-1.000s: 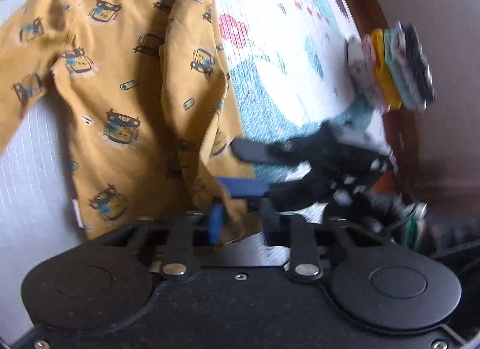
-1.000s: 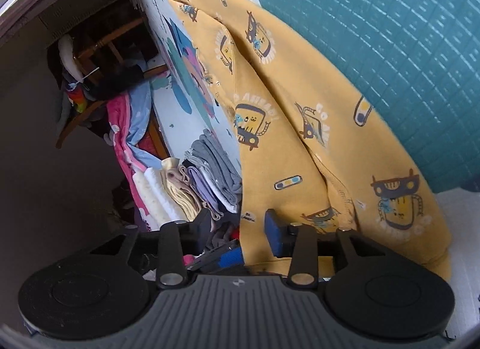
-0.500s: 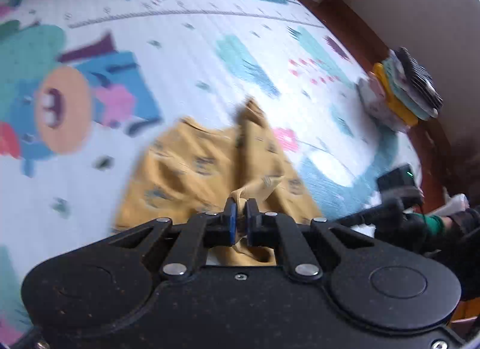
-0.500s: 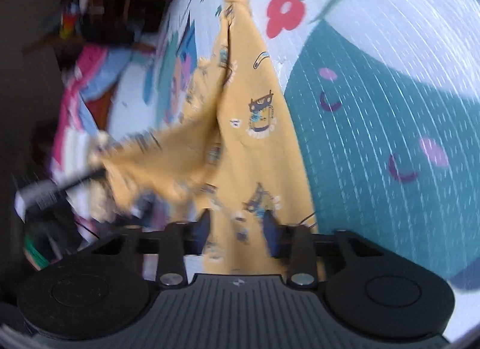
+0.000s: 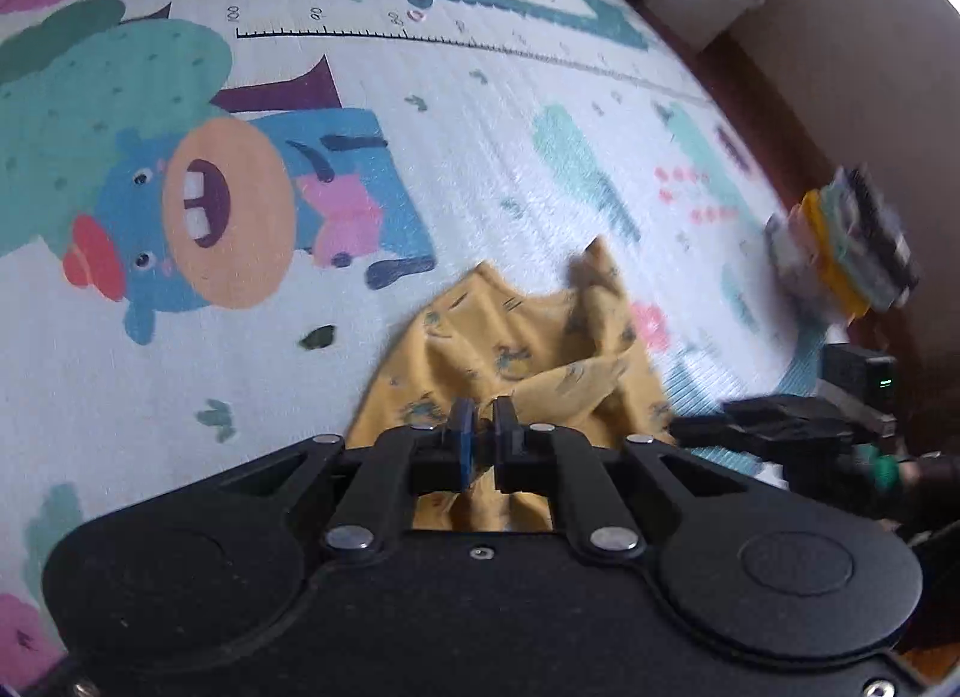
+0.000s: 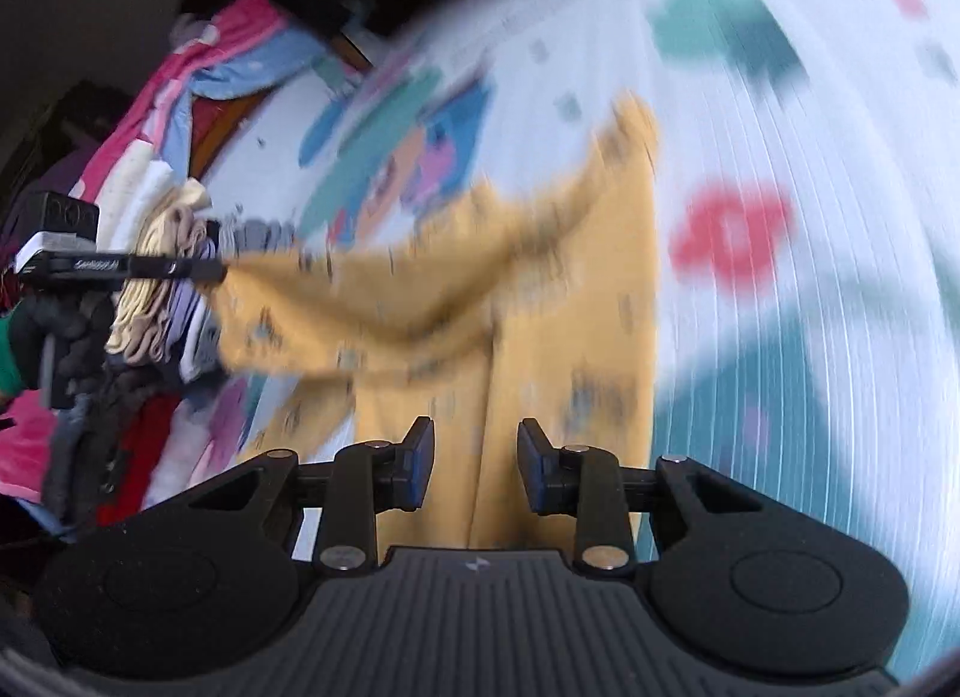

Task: Fold clothes

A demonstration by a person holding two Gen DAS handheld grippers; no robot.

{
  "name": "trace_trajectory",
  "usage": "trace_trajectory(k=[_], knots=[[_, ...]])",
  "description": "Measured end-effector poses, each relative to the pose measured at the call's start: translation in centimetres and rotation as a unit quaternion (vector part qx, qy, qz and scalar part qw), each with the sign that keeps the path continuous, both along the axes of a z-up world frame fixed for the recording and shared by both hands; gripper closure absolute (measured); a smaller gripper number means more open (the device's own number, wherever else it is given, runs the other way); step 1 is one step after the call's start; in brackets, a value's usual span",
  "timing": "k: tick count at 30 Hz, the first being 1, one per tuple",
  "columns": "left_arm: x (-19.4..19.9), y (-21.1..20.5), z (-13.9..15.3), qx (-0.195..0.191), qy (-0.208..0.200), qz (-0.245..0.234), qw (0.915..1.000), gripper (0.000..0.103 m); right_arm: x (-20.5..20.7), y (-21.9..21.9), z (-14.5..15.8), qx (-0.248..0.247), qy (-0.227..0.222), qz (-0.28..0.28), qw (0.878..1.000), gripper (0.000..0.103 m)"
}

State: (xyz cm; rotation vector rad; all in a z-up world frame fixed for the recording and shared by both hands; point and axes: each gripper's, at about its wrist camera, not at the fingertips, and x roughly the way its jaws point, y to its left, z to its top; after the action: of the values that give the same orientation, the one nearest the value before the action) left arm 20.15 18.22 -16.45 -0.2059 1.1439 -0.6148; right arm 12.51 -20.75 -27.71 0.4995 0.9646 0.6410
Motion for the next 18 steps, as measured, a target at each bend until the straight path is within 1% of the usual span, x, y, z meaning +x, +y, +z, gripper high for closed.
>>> trace_trajectory(k=[3,4,5,6,7,8,9,11,12,13,15,16,17,18], knots=[[-0.9,1.0,-0.5,-0.016,0.023,0.035,0.9990,0.099,2.7,1.7,0.4,-0.047,-0.058,0.027,0.997,0.075],[-1.3,1.3,-0.9,-0.014,0.031,0.044,0.9985,0.099,3.5,2.4,0.4,-0.065,-0.073,0.040,0.994,0.075],[-1.6,1.5,-1.4,-0.006,0.037,0.050,0.9981,0.099,4.4,3.2,0.1,-0.089,-0.077,0.054,0.992,0.075],[-1.9,1.8,-1.9,-0.003,0.045,0.060,0.9972,0.099,5.3,3.9,-0.3,-0.107,-0.069,0.059,0.990,0.076],[-2.1,2.1,-2.5,-0.007,0.056,0.072,0.9959,0.099,5.8,4.3,-0.6,-0.113,-0.064,0.060,0.990,0.084],[-2.2,2.2,-2.7,-0.010,0.062,0.076,0.9952,0.099,6.1,4.3,-0.6,-0.113,-0.069,0.061,0.989,0.085],[-2.4,2.1,-2.4,-0.016,0.059,0.069,0.9958,0.099,6.2,4.3,-0.6,-0.114,-0.072,0.063,0.989,0.085],[-2.8,1.5,-1.4,-0.051,0.047,0.054,0.9961,0.099,6.2,4.1,-0.6,-0.113,-0.071,0.062,0.989,0.085],[-3.0,1.0,-0.8,-0.067,0.042,0.042,0.9960,0.099,6.2,4.1,-0.6,-0.112,-0.071,0.061,0.989,0.085],[-3.2,0.1,0.0,-0.076,0.032,0.016,0.9964,0.099,6.1,4.2,-0.6,-0.113,-0.071,0.062,0.989,0.085],[-4.0,-2.4,1.5,-0.089,0.012,-0.049,0.9947,0.099,6.4,4.2,-0.7,-0.104,-0.061,0.057,0.991,0.085],[-4.7,-4.1,2.4,-0.090,-0.001,-0.093,0.9917,0.099,6.6,3.9,-0.9,-0.087,-0.048,0.047,0.994,0.085],[-5.5,-5.9,3.1,-0.090,-0.011,-0.139,0.9862,0.099,6.9,3.6,-1.2,-0.066,-0.032,0.035,0.997,0.084],[-6.4,-7.7,3.5,-0.087,-0.018,-0.180,0.9796,0.099,7.2,3.0,-1.9,-0.030,-0.008,0.017,0.999,0.082]])
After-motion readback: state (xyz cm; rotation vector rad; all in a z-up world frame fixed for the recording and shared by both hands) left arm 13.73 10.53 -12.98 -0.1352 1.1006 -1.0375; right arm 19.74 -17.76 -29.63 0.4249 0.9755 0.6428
